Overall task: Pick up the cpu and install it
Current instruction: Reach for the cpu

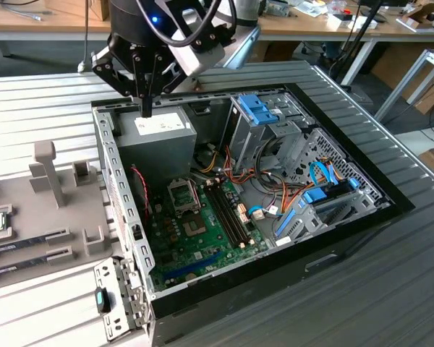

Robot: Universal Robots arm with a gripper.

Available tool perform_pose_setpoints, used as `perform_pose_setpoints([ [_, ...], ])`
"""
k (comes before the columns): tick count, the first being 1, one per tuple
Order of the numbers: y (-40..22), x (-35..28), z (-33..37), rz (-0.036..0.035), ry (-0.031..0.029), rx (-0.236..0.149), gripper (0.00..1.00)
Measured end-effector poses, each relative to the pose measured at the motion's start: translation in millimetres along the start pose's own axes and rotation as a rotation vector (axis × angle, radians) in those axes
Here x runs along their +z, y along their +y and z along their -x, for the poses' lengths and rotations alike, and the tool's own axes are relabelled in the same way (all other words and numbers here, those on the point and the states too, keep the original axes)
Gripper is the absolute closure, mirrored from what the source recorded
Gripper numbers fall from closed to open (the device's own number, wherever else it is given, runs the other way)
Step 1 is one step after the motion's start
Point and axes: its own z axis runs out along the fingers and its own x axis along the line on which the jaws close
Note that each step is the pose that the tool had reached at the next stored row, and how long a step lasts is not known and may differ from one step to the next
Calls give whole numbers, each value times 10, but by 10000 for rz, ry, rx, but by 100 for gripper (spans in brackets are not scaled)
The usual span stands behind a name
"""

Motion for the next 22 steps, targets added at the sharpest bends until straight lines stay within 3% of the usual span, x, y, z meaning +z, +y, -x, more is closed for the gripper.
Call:
perform_pose_setpoints([
  [22,-21,-8,-273,0,0,1,89],
])
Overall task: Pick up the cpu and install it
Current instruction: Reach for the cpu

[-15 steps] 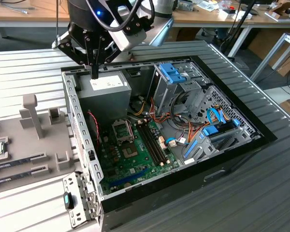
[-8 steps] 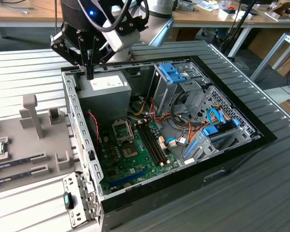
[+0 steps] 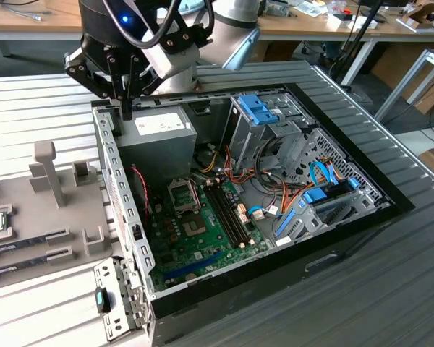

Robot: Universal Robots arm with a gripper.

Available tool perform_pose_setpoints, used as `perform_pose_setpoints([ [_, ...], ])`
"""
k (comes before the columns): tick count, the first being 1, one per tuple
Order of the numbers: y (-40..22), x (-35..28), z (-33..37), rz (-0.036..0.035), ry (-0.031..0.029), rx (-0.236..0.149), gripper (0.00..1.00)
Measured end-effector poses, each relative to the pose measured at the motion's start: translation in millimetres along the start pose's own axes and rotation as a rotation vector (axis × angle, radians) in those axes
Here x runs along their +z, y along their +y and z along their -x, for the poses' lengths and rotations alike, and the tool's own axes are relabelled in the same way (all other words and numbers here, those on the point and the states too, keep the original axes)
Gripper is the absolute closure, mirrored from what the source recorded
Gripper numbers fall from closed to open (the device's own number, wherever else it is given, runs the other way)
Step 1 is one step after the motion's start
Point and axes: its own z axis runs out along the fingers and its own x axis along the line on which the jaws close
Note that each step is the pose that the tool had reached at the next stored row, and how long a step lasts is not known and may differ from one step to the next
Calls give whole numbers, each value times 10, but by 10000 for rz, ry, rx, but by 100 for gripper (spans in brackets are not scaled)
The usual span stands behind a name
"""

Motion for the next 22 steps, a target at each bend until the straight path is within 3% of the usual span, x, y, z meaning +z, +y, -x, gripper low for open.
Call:
perform_pose_setpoints([
  [22,-19,-7,-252,0,0,-1,89],
])
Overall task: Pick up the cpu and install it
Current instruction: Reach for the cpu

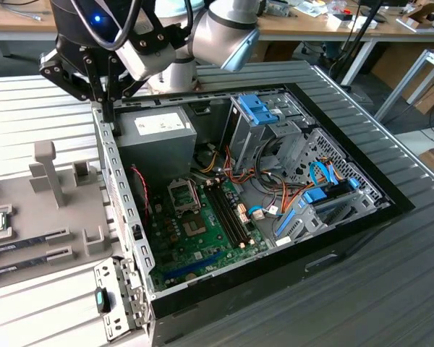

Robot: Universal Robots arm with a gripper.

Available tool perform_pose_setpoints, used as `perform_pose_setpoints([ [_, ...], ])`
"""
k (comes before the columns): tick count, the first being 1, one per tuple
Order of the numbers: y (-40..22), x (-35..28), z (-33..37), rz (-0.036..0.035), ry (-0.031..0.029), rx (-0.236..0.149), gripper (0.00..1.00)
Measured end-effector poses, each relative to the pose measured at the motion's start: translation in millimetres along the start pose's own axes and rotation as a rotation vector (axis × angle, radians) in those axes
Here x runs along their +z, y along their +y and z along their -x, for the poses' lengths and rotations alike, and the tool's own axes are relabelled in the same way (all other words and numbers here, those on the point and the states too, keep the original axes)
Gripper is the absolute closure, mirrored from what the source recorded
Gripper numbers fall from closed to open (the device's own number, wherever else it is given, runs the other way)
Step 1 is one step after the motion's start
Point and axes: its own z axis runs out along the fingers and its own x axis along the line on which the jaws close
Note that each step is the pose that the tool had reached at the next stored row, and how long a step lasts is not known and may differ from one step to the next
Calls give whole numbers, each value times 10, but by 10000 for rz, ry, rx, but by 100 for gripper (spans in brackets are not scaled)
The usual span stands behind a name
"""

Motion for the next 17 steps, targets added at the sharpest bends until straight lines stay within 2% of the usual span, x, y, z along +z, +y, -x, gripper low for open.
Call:
perform_pose_setpoints([
  [17,-16,-6,-209,0,0,0,89],
])
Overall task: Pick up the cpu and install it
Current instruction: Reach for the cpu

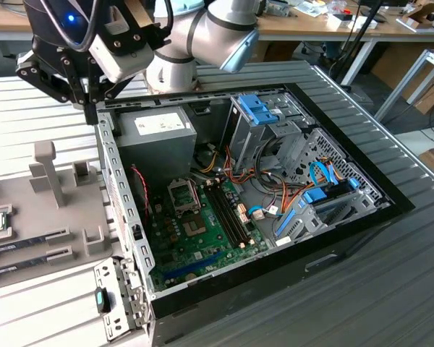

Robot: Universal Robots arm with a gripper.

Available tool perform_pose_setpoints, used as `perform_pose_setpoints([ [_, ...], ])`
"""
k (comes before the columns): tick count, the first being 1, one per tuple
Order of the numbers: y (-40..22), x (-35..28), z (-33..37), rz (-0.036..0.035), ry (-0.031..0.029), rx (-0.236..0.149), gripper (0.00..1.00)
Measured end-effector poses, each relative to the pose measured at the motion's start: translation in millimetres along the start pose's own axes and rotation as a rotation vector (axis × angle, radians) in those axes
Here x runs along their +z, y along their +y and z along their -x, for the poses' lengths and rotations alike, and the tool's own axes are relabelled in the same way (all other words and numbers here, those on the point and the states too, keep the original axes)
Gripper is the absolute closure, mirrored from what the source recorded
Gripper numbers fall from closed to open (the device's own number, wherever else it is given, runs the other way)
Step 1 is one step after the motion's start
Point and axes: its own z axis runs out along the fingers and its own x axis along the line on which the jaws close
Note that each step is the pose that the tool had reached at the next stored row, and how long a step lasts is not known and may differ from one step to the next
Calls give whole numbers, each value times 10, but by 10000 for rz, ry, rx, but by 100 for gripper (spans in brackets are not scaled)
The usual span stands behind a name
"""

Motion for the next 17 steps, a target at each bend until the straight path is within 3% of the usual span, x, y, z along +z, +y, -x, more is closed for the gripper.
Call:
perform_pose_setpoints([
  [17,-17,-6,-227,0,-1,0,89],
])
